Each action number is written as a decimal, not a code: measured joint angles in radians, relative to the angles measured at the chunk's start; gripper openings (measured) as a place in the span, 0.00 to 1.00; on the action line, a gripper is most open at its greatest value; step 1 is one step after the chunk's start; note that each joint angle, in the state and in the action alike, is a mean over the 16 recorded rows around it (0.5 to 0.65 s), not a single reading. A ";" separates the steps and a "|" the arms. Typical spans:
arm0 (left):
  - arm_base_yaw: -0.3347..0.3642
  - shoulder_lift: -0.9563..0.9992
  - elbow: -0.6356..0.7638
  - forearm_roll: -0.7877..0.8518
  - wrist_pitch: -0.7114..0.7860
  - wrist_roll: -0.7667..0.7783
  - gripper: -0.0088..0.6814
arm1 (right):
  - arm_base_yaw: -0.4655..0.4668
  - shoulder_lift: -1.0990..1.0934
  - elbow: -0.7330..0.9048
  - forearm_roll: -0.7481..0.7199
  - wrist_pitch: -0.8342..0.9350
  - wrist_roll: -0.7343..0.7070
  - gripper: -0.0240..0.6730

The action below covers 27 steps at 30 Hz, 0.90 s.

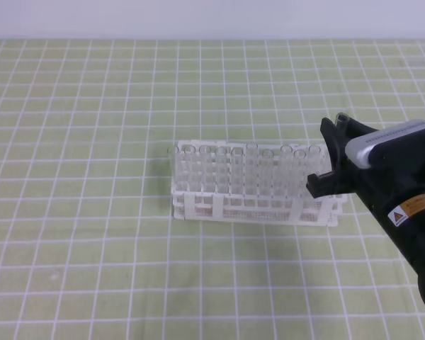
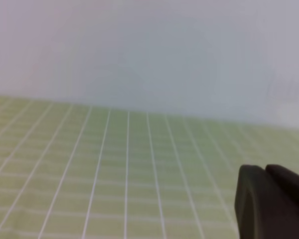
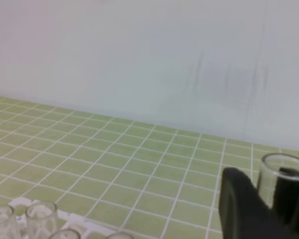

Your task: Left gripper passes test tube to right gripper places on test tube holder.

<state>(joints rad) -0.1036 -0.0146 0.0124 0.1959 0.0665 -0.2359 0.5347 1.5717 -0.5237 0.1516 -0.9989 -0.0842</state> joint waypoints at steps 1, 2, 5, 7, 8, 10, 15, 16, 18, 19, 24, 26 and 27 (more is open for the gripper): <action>0.000 0.000 0.001 -0.038 0.017 0.040 0.01 | 0.000 0.000 0.001 -0.001 0.000 0.002 0.05; 0.000 0.000 0.001 -0.076 0.036 0.081 0.01 | 0.000 0.000 0.002 -0.001 -0.001 0.003 0.05; 0.000 0.000 -0.001 -0.187 0.095 0.203 0.01 | 0.000 0.000 0.002 -0.003 0.000 0.007 0.05; 0.000 0.000 -0.001 -0.242 0.132 0.268 0.01 | 0.000 0.000 0.003 -0.003 0.002 0.009 0.05; 0.000 0.000 -0.001 -0.260 0.147 0.290 0.01 | 0.000 0.000 0.004 -0.004 0.003 0.009 0.05; 0.000 0.000 -0.001 -0.277 0.174 0.315 0.01 | 0.000 0.000 0.005 -0.004 0.005 0.009 0.05; 0.000 0.001 -0.001 -0.281 0.219 0.332 0.01 | 0.000 0.000 0.012 -0.005 0.007 0.012 0.05; 0.000 0.001 -0.001 -0.281 0.224 0.334 0.01 | 0.000 0.000 0.014 -0.005 0.007 0.013 0.05; 0.000 0.001 -0.002 -0.281 0.231 0.337 0.01 | 0.000 0.000 0.016 -0.005 0.008 0.016 0.05; 0.000 0.001 -0.001 -0.281 0.233 0.339 0.01 | 0.000 0.000 0.018 -0.005 0.008 0.017 0.05; 0.000 0.000 -0.001 -0.281 0.234 0.340 0.01 | 0.000 0.000 0.024 -0.005 0.010 0.028 0.06; 0.000 0.001 -0.001 -0.281 0.236 0.340 0.01 | 0.000 0.000 0.025 -0.006 0.012 0.039 0.06; 0.000 0.001 -0.001 -0.281 0.236 0.340 0.01 | 0.000 0.000 0.026 -0.006 0.013 0.045 0.06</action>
<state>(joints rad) -0.1033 -0.0140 0.0110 -0.0848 0.3025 0.1036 0.5347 1.5717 -0.4980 0.1460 -0.9863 -0.0396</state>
